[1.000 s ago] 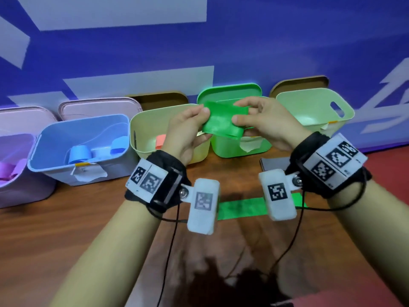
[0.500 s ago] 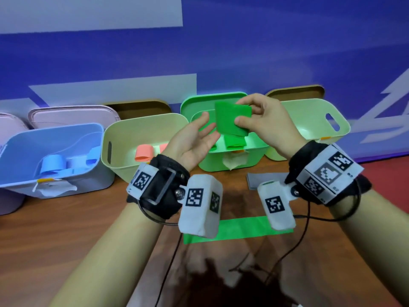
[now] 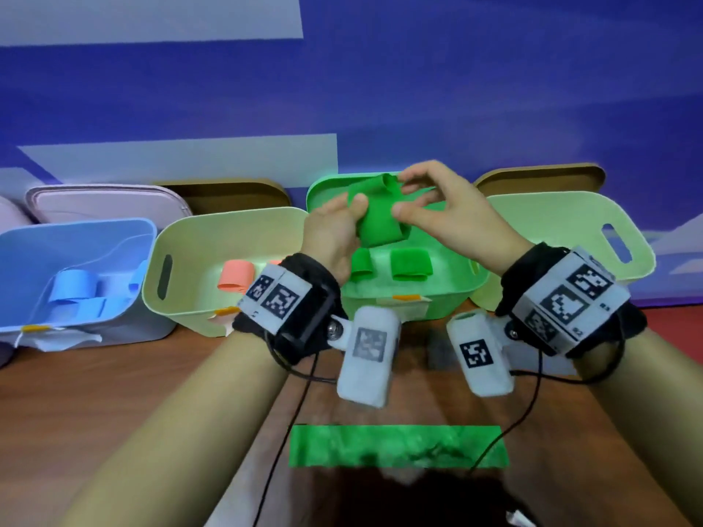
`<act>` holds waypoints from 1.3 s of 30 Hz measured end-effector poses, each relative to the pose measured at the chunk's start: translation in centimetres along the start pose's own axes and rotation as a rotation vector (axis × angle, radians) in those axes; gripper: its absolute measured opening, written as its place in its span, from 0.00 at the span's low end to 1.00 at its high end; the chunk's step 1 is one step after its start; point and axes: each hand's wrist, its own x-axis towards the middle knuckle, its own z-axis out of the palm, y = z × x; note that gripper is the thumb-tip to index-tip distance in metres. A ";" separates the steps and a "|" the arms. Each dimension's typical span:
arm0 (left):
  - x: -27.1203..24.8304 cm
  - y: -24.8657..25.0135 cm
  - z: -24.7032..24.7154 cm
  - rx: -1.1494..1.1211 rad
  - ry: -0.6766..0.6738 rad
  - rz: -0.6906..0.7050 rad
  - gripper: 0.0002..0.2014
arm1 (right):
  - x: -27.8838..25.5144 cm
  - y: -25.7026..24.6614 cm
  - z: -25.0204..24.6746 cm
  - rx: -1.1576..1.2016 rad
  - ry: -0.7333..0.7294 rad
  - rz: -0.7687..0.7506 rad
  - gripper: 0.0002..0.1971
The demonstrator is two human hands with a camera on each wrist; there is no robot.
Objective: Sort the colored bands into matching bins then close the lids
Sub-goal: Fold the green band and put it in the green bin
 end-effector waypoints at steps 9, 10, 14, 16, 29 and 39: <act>3.7 0.3 0.5 1.043 -0.236 0.362 0.10 | 3.2 3.1 -0.5 0.044 -0.018 0.264 0.08; 3.9 0.3 0.6 1.081 -0.273 0.366 0.10 | 3.2 3.6 -0.6 0.071 -0.032 0.300 0.07; 4.8 -0.1 1.2 1.235 -0.387 0.253 0.17 | 3.0 5.1 -0.9 0.108 -0.069 0.391 0.07; 5.4 -0.3 1.4 1.221 -0.375 0.114 0.19 | 3.0 5.7 -1.1 0.132 -0.033 0.424 0.08; 10.3 -2.2 4.1 1.280 -0.422 -0.457 0.17 | 2.1 10.1 -0.5 -0.257 0.116 0.493 0.08; 14.6 -6.0 4.6 1.542 -0.670 -0.620 0.10 | 2.2 12.1 0.7 -0.478 -0.153 0.635 0.11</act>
